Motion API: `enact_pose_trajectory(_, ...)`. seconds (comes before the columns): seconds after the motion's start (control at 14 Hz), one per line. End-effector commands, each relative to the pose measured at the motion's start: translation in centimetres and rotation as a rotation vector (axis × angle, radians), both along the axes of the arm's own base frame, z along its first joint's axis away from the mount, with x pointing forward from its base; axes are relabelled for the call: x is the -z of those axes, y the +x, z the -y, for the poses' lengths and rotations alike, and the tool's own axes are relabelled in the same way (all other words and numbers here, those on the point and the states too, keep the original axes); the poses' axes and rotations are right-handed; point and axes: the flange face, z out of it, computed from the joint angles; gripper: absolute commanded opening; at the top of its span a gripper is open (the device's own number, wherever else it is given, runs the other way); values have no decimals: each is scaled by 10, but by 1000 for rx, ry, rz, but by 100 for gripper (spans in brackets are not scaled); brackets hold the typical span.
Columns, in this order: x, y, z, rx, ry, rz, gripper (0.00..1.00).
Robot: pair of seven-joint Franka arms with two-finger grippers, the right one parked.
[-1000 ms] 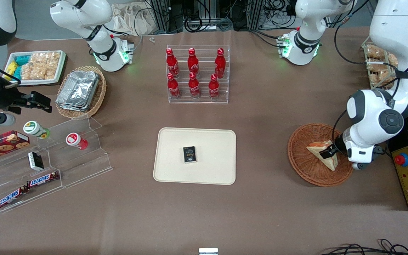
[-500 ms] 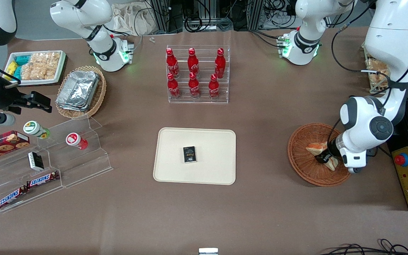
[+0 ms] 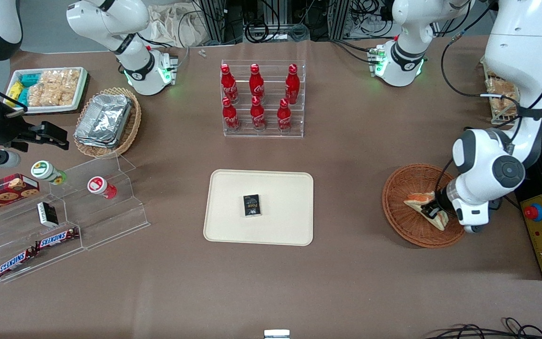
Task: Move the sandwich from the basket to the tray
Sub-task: 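Carry the held sandwich over to the cream tray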
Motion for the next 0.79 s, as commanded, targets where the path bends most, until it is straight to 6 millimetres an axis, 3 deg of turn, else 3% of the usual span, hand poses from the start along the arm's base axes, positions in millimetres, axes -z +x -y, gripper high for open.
enact_pose_trajectory(0.0,-90,16,1,103,17,-65,0)
enact_pose_trajectory(0.14,-152,27,20,187,-3,-107,0)
enact_pose_trajectory(0.21,-182,29,42,223,-13,-108,0)
enact_pose_trajectory(0.36,-221,31,94,312,-33,-62,0)
enact_pose_trajectory(0.5,-234,26,161,407,-54,-26,0)
enact_pose_trajectory(0.71,-212,9,246,511,-69,-59,0)
